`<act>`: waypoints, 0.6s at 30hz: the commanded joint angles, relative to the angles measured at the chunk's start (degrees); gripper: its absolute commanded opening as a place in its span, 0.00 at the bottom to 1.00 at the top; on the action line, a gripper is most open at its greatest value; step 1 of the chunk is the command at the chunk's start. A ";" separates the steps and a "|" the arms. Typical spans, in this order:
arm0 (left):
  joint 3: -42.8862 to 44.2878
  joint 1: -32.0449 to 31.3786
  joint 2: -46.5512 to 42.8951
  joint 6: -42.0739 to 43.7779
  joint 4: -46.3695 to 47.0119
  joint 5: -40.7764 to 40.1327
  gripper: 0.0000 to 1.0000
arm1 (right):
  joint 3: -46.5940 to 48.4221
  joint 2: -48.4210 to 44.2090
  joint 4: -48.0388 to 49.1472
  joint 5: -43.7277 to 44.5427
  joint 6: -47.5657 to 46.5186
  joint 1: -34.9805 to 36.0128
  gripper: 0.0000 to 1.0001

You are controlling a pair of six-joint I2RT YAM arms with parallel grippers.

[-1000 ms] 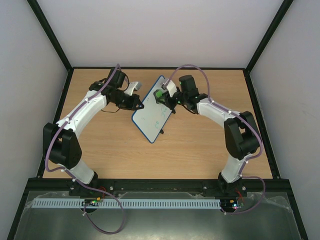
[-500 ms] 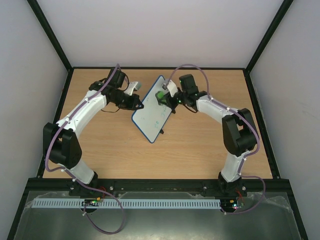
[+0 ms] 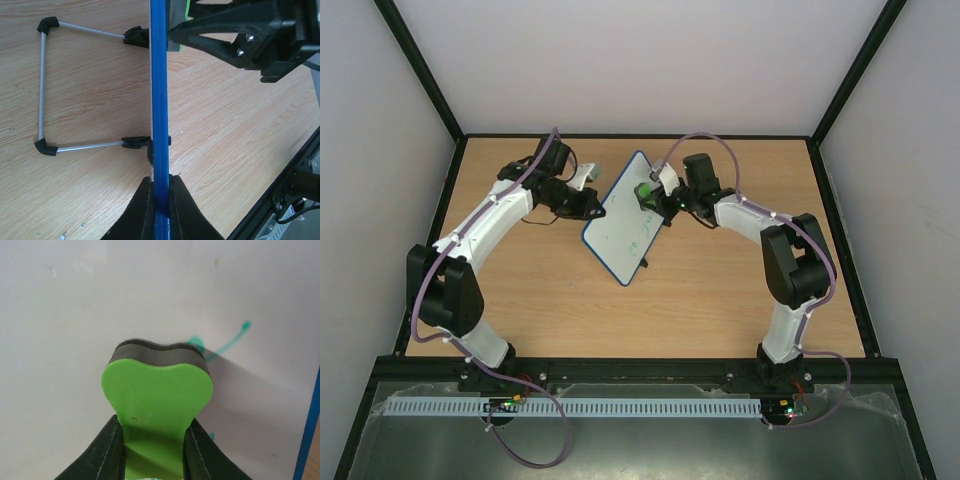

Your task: Erase the whiteboard

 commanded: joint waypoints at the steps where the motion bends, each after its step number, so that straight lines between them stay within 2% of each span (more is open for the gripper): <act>1: -0.73 -2.64 3.22 0.94 -4.11 4.10 0.03 | -2.31 3.05 -2.43 1.69 -2.37 2.05 0.02; 11: -1.69 -2.64 2.40 1.00 -3.85 4.15 0.03 | 15.82 7.08 -4.39 2.45 2.92 2.01 0.02; 14: -1.97 -2.64 2.31 0.98 -3.76 4.22 0.03 | 15.69 8.55 -4.36 2.57 3.21 2.05 0.02; 18: -2.31 -2.64 2.13 0.94 -3.54 4.12 0.03 | 8.95 8.70 -2.60 2.68 2.07 2.02 0.02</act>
